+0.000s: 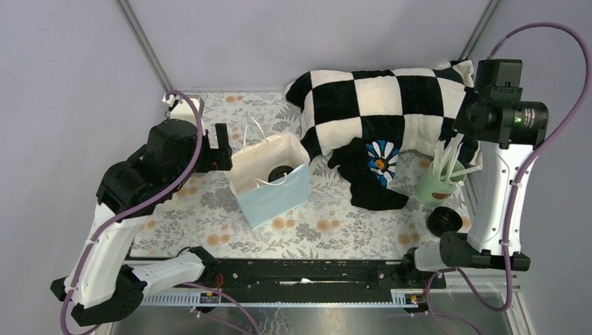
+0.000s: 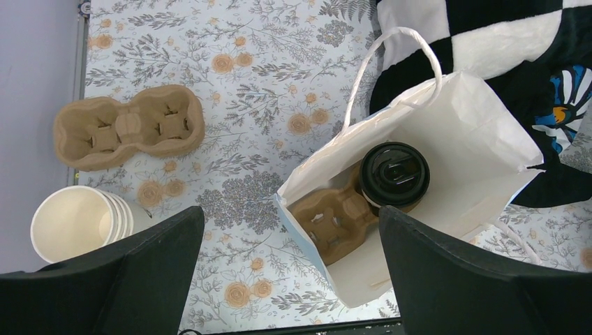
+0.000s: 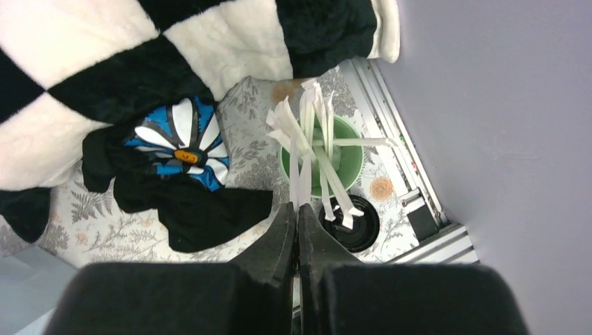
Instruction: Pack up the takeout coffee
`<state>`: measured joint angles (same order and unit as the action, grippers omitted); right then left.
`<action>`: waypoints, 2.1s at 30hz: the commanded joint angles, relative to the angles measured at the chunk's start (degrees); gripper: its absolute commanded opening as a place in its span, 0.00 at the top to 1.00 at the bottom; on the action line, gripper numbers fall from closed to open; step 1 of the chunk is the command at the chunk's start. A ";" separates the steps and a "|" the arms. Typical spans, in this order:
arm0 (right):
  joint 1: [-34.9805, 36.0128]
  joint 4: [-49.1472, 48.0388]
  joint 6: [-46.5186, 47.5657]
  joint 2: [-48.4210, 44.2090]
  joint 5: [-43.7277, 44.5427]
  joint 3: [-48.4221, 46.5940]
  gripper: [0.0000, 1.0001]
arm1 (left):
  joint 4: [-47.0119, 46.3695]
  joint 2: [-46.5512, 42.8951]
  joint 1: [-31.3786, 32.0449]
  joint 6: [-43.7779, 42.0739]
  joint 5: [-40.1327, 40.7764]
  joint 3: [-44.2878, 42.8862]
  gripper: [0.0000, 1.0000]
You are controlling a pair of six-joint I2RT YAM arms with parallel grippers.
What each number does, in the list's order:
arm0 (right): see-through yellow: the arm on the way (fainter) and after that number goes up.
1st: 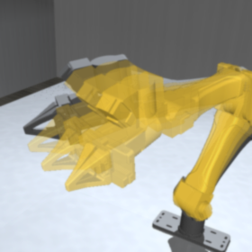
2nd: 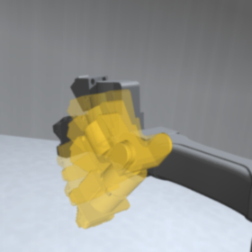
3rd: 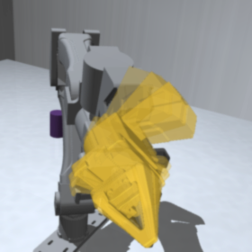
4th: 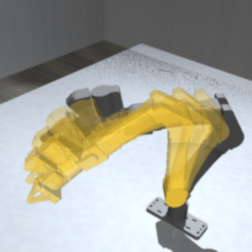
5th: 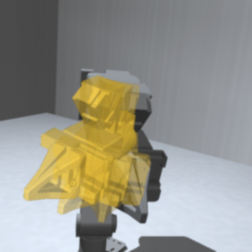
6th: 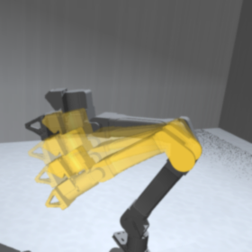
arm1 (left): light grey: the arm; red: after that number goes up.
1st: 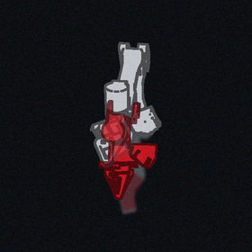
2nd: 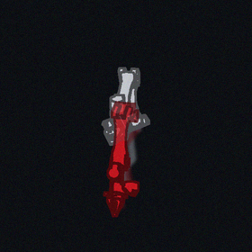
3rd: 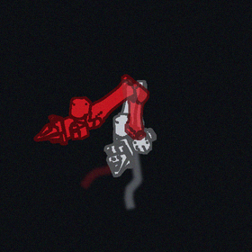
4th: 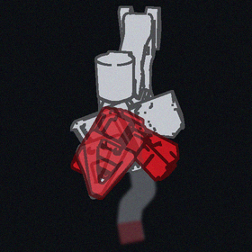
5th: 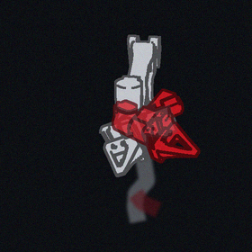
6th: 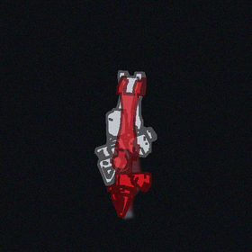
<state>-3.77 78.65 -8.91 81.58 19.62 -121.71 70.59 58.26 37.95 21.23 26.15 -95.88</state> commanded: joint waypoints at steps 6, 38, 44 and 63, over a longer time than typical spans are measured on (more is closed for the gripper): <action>-0.16 3.51 -0.58 -1.52 0.61 4.64 1.00 | -0.44 -0.90 0.00 1.74 -0.37 -1.34 0.01; -0.27 -10.89 -11.91 -9.95 3.84 38.08 0.56 | -3.67 -6.12 1.74 -0.73 0.30 6.81 0.01; -0.27 -10.83 -7.47 -7.29 -1.44 34.47 0.49 | -3.70 -5.33 3.32 -1.33 2.45 6.37 0.01; 31.45 -5.90 23.40 -4.65 6.52 35.88 0.14 | -3.47 -2.40 3.31 -0.57 3.28 5.03 0.01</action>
<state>25.41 71.55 6.37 78.11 15.92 -86.96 69.30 56.27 41.04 20.80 27.92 -89.34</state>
